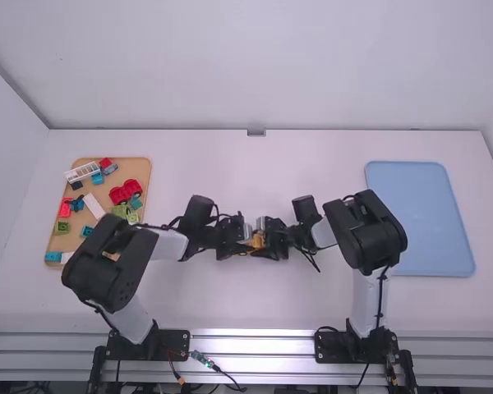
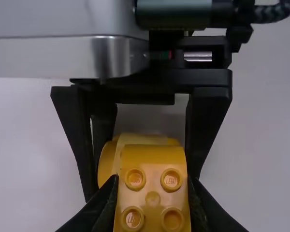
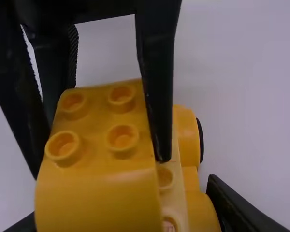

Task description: Assemble lego blocks to make yellow taxi

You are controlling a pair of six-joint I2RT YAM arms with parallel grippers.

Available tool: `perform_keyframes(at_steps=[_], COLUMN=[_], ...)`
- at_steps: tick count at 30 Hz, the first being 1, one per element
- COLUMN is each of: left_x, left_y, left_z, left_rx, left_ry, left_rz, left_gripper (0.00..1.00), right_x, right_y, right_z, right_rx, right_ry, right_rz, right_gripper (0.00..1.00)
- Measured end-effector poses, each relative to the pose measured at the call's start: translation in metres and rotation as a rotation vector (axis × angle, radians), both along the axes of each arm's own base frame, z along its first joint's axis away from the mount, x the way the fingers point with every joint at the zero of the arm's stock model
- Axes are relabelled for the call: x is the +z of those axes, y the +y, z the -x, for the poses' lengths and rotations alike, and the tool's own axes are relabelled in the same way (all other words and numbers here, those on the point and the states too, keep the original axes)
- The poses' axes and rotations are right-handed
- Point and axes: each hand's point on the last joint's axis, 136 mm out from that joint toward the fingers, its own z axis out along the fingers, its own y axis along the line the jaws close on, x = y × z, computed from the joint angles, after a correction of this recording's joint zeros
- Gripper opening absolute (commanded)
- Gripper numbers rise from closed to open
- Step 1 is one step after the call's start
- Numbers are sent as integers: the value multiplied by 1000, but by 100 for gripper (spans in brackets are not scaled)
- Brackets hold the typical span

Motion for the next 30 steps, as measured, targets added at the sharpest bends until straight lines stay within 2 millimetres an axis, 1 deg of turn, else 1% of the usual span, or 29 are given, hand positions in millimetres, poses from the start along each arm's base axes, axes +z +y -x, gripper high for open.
perform_keyframes(at_steps=[8, 30], left_x=[0, 0], left_y=[-2, -4], left_z=[-4, -3], left_rx=[-15, -40], left_ry=[1, -17], left_rz=[-13, 1], left_gripper=[2, 2], right_x=[0, -1], right_y=[-2, -1], right_z=[0, 5], right_rx=[9, 33], right_ry=[-3, -3], right_rz=[0, 1], right_gripper=[0, 0])
